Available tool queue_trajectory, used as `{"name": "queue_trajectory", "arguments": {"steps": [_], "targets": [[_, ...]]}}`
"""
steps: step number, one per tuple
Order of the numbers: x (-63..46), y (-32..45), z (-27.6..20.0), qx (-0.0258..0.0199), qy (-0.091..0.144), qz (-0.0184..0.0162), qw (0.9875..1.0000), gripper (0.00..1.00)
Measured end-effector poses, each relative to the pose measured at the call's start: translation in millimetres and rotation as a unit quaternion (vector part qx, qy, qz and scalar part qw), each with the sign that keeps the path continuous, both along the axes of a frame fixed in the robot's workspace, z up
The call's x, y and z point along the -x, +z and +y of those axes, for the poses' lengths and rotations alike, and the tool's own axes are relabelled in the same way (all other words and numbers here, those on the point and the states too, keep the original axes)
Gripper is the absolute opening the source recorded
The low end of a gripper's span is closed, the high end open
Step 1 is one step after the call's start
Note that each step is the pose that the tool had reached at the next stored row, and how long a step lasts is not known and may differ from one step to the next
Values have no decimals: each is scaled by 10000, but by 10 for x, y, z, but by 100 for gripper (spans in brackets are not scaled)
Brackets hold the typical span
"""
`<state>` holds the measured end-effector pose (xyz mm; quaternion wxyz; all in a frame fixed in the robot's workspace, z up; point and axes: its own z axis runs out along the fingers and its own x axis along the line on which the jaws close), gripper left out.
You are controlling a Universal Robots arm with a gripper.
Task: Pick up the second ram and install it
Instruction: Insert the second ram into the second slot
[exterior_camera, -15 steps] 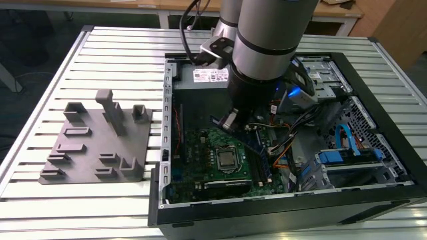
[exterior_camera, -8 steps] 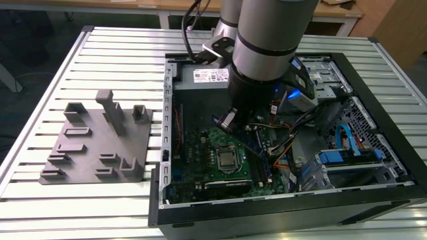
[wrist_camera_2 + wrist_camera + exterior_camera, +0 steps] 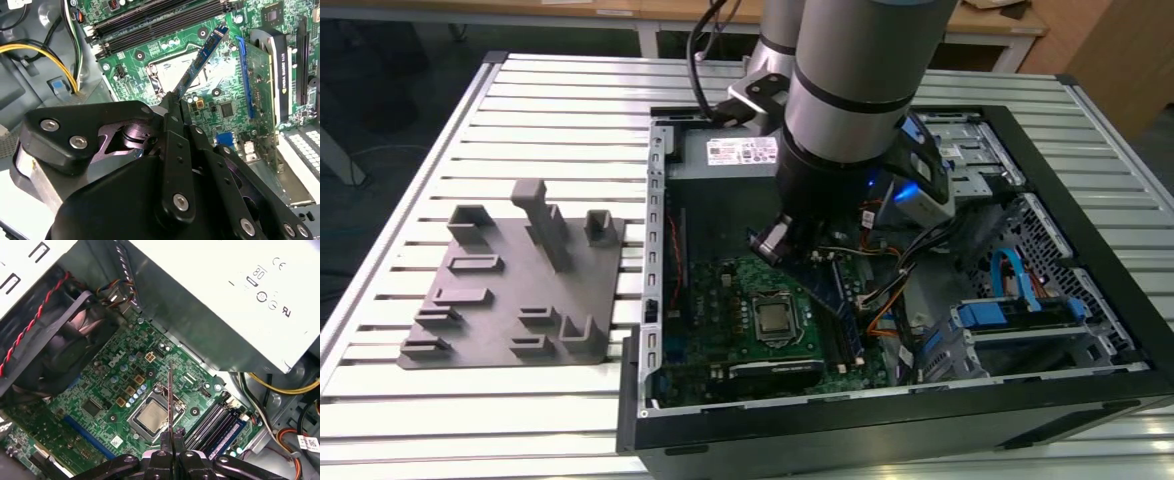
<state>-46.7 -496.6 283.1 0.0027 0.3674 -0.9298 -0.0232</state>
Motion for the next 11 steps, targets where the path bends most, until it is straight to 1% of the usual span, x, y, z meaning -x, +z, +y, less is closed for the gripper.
{"name": "queue_trajectory", "arguments": {"steps": [6,11], "targets": [[0,-4,0,0,-239,0,9997,13],[0,-5,0,1,-471,0,9989,13]]}}
